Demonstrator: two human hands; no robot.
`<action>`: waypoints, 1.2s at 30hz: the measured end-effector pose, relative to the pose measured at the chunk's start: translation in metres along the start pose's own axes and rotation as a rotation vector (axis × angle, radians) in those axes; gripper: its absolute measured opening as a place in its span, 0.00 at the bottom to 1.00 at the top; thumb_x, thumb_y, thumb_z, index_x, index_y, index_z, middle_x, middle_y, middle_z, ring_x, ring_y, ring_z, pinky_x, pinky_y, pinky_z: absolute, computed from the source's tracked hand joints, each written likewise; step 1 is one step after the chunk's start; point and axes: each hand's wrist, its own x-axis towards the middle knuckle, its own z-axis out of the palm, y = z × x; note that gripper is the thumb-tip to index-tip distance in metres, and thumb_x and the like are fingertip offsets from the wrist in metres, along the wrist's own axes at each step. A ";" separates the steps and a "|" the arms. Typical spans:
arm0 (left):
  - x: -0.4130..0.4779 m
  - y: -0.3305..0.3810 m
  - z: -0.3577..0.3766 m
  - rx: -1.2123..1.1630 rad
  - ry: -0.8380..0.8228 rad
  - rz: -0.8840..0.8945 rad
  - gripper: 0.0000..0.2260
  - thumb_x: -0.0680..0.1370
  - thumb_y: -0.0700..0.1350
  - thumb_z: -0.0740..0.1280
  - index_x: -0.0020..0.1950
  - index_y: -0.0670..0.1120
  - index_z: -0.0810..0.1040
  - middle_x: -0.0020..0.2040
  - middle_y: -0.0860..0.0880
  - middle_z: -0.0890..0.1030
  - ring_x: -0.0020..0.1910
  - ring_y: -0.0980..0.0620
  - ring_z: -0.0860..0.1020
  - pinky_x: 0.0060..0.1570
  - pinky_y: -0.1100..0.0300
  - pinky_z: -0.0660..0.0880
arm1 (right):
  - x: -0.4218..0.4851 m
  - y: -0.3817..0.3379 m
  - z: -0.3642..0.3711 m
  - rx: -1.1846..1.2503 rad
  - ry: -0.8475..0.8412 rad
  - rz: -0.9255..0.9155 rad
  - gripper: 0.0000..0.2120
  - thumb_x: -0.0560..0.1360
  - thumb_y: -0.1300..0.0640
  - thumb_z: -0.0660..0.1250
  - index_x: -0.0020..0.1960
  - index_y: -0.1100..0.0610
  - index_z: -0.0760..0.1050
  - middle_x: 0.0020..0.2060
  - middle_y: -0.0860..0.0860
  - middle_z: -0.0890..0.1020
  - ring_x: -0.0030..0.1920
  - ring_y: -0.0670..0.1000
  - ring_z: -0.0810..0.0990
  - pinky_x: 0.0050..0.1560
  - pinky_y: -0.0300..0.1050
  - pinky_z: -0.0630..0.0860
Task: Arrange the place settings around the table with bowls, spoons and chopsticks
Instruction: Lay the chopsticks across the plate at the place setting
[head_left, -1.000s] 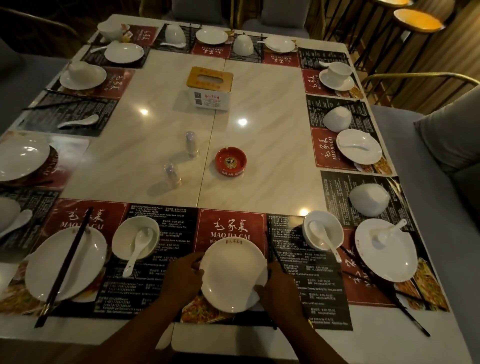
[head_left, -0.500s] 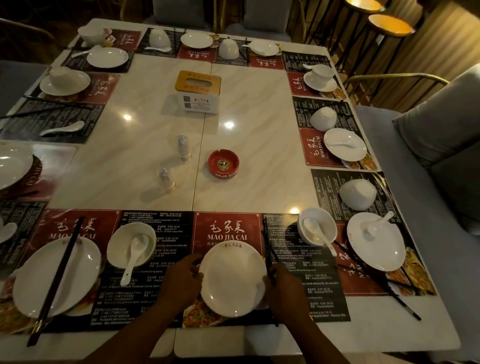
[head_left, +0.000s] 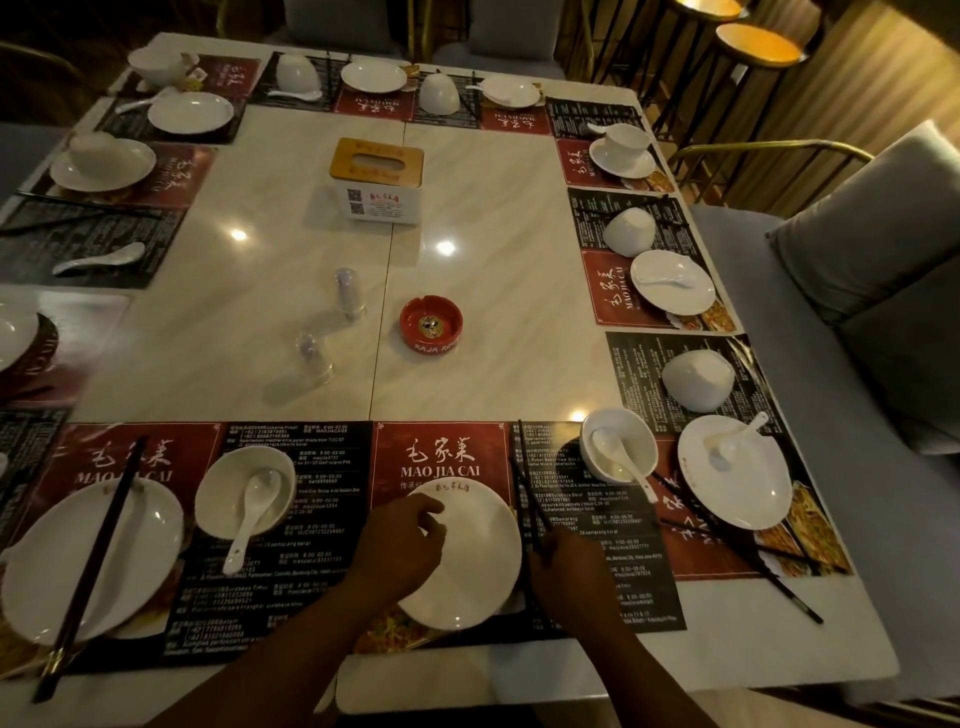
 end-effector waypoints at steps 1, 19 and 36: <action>0.001 0.005 0.001 -0.010 -0.021 -0.005 0.10 0.76 0.46 0.72 0.57 0.49 0.83 0.48 0.54 0.83 0.45 0.60 0.79 0.47 0.67 0.74 | 0.000 -0.002 -0.003 0.021 -0.008 0.000 0.07 0.75 0.50 0.71 0.50 0.52 0.81 0.42 0.47 0.83 0.43 0.45 0.81 0.47 0.40 0.79; -0.010 -0.010 0.013 -0.309 -0.081 -0.299 0.11 0.72 0.39 0.76 0.54 0.42 0.83 0.38 0.46 0.85 0.35 0.52 0.85 0.42 0.52 0.84 | -0.010 -0.027 0.011 0.050 -0.071 -0.153 0.08 0.77 0.48 0.69 0.53 0.50 0.80 0.46 0.46 0.83 0.45 0.42 0.80 0.47 0.35 0.76; -0.001 -0.015 0.016 -0.193 -0.108 -0.280 0.11 0.71 0.42 0.78 0.52 0.43 0.85 0.41 0.49 0.85 0.38 0.54 0.84 0.42 0.60 0.83 | 0.002 -0.004 -0.006 0.175 -0.094 0.029 0.08 0.75 0.58 0.72 0.54 0.51 0.81 0.46 0.45 0.83 0.44 0.42 0.80 0.44 0.35 0.76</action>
